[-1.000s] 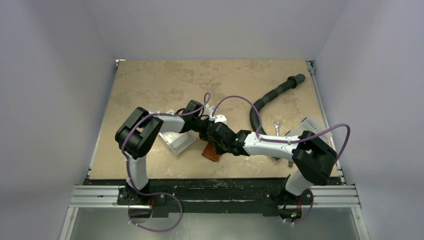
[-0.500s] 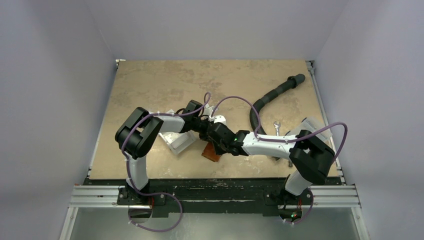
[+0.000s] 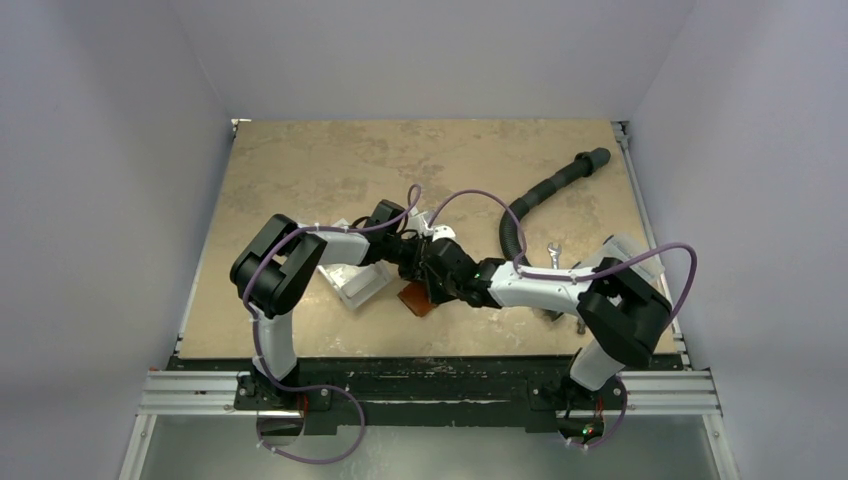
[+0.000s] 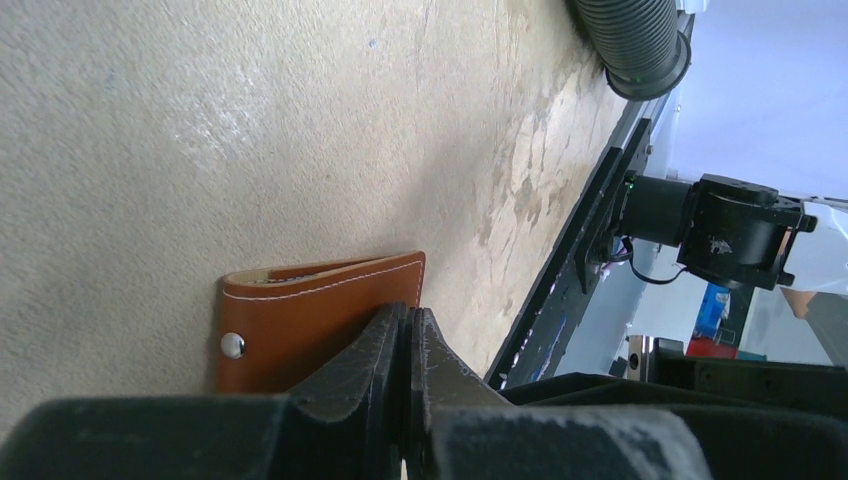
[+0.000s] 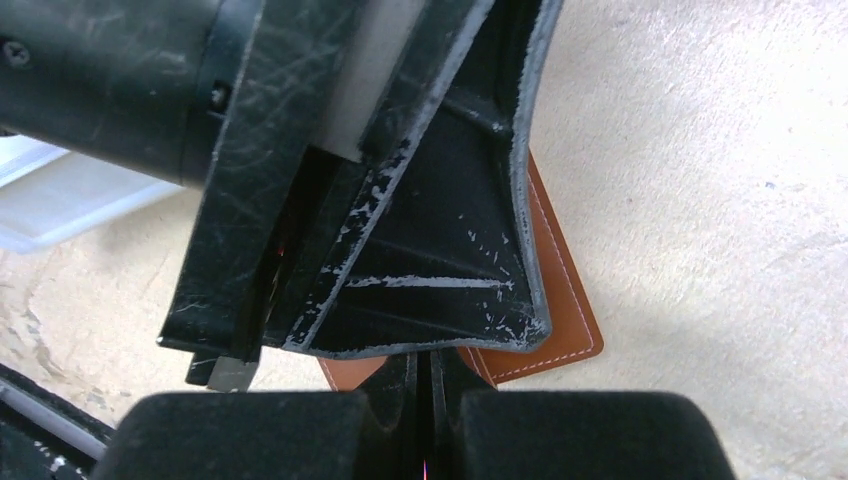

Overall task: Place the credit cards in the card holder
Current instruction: Close the card holder at the center of the board.

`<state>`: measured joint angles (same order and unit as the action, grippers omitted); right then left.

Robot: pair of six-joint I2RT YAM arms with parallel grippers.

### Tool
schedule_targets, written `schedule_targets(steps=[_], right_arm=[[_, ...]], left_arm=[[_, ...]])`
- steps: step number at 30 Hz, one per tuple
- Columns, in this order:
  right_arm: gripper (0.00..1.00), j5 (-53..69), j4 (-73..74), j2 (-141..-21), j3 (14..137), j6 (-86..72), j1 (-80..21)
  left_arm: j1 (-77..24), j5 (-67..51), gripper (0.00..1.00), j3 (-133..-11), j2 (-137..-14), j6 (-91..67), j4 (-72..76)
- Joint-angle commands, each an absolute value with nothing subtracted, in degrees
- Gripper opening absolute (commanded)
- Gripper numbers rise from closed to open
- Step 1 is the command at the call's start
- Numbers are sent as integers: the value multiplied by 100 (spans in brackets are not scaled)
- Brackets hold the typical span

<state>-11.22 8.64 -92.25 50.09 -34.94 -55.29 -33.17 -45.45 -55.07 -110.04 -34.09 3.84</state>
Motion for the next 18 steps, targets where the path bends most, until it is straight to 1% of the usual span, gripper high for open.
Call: schedule_targets(steps=[1, 11, 18], right_arm=[[0, -803, 611, -9515, 4649, -3405, -5238], [0, -685, 801, -10067, 4685, -3397, -5022], [0, -1016, 1215, -10687, 4886, -3370, -5014]], left_arm=[[-3352, -4570, 0, -5458, -11083, -3428, 492], [-3356, -4562, 0, -5466, -11107, -3419, 479], [-3355, -4549, 0, -5460, -11130, -3419, 475]])
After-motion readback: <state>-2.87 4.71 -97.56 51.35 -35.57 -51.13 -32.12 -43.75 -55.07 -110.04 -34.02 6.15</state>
